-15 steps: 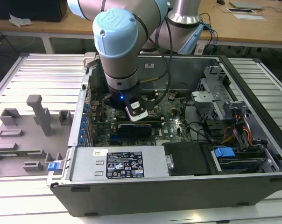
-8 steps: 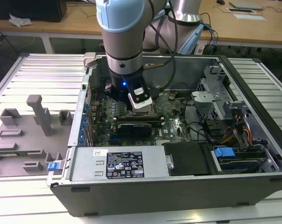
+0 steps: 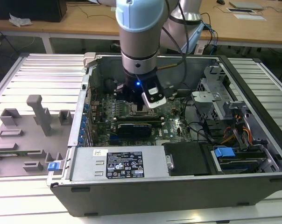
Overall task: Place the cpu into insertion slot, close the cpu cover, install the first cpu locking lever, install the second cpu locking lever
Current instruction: 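Install the second cpu locking lever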
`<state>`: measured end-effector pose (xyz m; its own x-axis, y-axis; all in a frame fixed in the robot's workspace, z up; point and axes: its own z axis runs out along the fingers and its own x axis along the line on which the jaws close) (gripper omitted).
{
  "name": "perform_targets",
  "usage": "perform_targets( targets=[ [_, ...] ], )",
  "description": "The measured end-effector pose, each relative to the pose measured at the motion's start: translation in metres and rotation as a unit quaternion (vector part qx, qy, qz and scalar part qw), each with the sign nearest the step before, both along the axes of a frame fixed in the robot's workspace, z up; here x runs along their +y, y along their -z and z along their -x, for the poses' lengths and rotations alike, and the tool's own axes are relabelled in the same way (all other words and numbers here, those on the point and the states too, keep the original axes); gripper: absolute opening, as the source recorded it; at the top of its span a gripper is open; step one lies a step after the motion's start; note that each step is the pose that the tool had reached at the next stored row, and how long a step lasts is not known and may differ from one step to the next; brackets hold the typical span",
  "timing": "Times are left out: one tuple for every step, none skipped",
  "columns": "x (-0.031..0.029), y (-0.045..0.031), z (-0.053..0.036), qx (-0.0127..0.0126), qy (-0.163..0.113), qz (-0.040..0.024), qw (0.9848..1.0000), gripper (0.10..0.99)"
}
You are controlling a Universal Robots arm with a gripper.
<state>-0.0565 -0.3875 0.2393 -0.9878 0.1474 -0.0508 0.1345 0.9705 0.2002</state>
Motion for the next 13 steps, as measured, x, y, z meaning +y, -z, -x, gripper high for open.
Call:
perform_targets(
  targets=[
    [0.0043,-0.0001,-0.0033,0.0002,0.000,0.0023,1.0000,0.106],
    [0.0079,-0.0001,-0.0050,0.0003,0.000,0.0042,1.0000,0.106],
    [0.0116,0.0000,-0.0062,0.0004,0.000,0.0061,1.0000,0.106],
    [0.0144,0.0000,-0.0071,0.0005,0.000,0.0078,1.0000,0.106],
    [0.0174,-0.0001,-0.0079,0.0005,0.000,0.0097,1.0000,0.106],
    [0.0197,0.0000,-0.0085,0.0006,0.000,0.0117,0.9999,0.106],
    [0.0231,0.0000,-0.0091,0.0012,0.000,0.0168,0.9999,0.106],
    [0.0263,-0.0001,-0.0093,0.0017,0.000,0.0219,0.9998,0.106],
    [0.0286,0.0000,-0.0096,0.0017,0.000,0.0247,0.9997,0.106],
    [0.0287,-0.0001,-0.0096,0.0017,0.000,0.0251,0.9997,0.106],
    [0.0287,-0.0001,-0.0096,0.0017,0.000,0.0252,0.9997,0.106],
    [0.0287,-0.0001,-0.0095,0.0018,0.000,0.0252,0.9997,0.106],
    [0.0288,-0.0001,-0.0096,0.0017,0.000,0.0253,0.9997,0.106]
  ],
)
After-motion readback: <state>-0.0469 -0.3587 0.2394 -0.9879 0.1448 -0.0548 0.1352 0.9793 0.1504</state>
